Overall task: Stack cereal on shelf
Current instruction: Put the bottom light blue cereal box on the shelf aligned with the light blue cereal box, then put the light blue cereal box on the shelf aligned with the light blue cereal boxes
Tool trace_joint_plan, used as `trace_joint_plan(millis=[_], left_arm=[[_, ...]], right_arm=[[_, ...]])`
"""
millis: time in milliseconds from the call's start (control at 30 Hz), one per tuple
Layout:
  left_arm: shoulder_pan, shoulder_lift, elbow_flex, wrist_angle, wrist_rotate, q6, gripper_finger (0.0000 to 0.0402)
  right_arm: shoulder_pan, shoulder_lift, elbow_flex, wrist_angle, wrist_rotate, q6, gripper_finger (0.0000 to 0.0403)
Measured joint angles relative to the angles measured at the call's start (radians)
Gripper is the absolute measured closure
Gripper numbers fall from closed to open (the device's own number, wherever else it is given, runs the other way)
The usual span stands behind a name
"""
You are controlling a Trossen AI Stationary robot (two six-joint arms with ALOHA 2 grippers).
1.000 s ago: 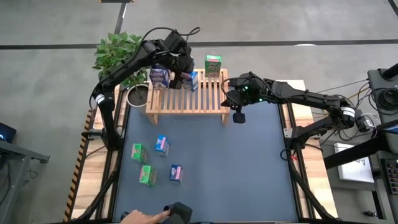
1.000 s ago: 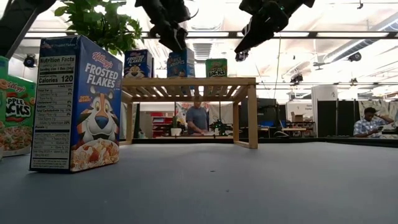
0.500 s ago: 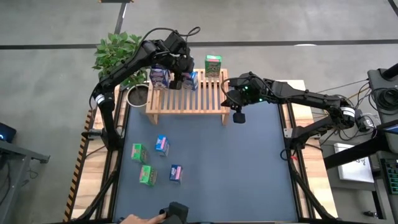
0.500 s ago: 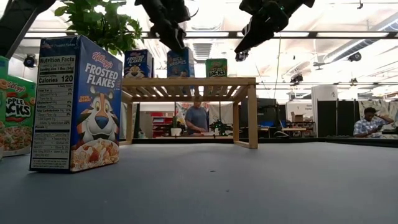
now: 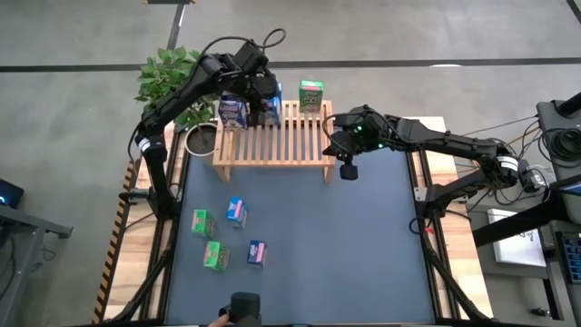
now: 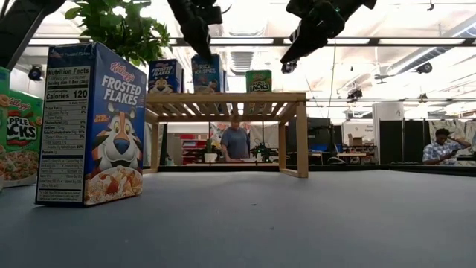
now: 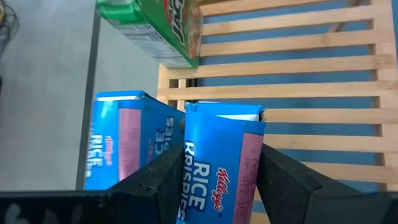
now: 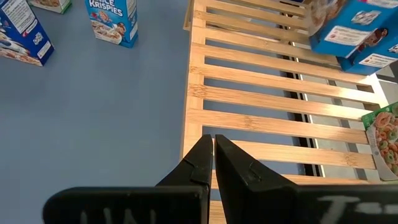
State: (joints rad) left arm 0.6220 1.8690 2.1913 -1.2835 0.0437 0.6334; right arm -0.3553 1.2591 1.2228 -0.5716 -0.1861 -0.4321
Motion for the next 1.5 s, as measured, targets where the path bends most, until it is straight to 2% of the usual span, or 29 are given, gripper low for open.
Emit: trace_joint_plan(millis=[833,1267,1500], left_arm=[[-0.002,0.027,-0.004,-0.003,0.001,-0.067,0.0237],[-0.002,0.027,-0.003,0.023,0.001,-0.062,0.0171],[-0.002,0.028,0.032,0.019,-0.001,-0.048,0.0157]], right_arm=[[0.0,0.0,0.0,0.001,0.001,0.006,0.0394],[0.0,0.0,0.0,0.001,0.001,0.006,0.0394],[0.0,0.0,0.0,0.001,0.001,0.006,0.0394]])
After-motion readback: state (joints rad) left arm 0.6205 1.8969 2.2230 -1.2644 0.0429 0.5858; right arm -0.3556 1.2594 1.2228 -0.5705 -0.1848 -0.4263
